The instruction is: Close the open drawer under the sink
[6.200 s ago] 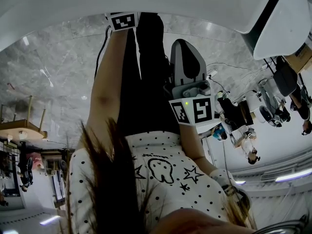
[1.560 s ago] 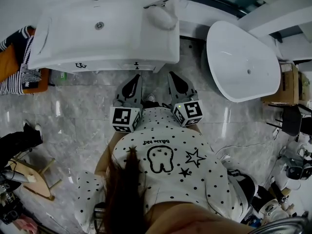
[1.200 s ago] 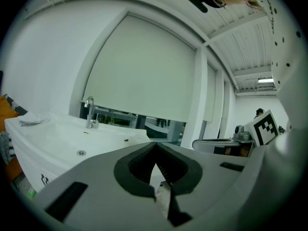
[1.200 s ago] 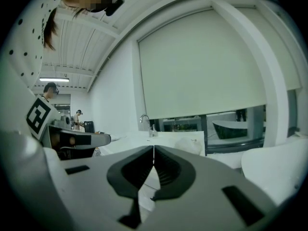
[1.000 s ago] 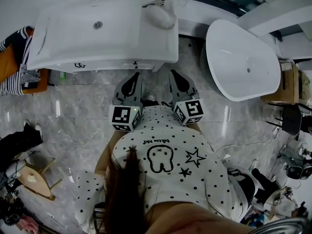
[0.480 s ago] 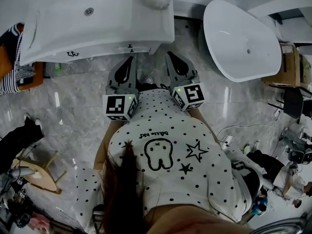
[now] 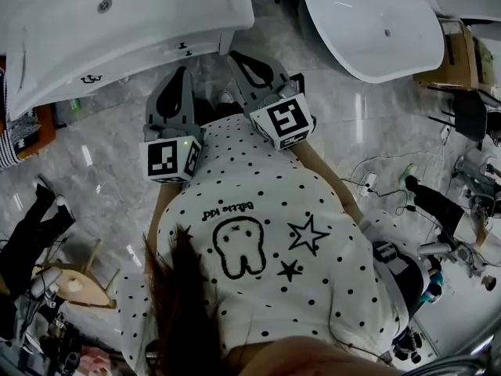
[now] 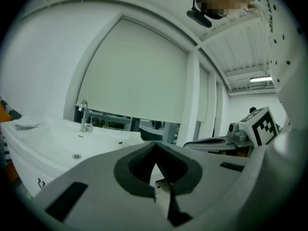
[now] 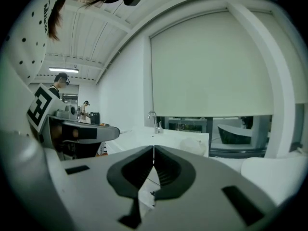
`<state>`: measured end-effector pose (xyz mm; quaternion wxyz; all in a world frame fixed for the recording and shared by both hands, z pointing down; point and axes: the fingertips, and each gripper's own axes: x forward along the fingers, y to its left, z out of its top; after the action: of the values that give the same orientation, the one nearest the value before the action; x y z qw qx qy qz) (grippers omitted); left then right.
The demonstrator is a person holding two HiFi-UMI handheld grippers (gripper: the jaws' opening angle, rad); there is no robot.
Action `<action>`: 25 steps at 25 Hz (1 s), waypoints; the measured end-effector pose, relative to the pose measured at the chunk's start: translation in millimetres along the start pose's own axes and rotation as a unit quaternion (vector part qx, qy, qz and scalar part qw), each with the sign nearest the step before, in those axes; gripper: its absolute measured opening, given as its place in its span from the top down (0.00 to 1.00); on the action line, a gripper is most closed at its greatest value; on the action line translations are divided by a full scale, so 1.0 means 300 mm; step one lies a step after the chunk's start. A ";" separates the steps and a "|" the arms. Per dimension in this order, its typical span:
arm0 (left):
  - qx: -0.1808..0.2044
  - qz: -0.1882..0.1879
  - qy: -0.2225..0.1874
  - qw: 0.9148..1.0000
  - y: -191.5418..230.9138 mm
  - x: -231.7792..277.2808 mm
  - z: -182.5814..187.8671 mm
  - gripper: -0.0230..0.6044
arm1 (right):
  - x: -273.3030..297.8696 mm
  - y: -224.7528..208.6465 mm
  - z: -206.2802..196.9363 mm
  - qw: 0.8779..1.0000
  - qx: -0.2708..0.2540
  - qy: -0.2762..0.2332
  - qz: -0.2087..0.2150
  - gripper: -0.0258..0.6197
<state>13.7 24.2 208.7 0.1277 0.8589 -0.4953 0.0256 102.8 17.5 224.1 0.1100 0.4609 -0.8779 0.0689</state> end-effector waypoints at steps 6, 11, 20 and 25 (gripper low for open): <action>0.000 0.005 0.010 1.000 0.002 0.004 -0.005 0.96 | 0.006 0.004 0.006 1.000 -0.003 -0.003 0.005 0.94; -0.001 0.013 0.006 1.000 0.016 -0.002 0.003 0.96 | 0.008 0.009 0.009 1.000 0.002 -0.003 0.007 0.94; -0.001 0.015 -0.004 1.000 0.023 -0.002 0.015 0.96 | 0.012 0.009 0.011 1.000 -0.002 -0.002 0.006 0.94; -0.004 0.017 -0.007 1.000 0.026 0.002 0.020 0.96 | 0.013 0.002 0.015 1.000 -0.004 -0.002 0.003 0.94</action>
<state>6.8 18.4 204.5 0.1272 0.8502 -0.5106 0.0201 99.8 13.7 220.6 0.1096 0.4577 -0.8799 0.0648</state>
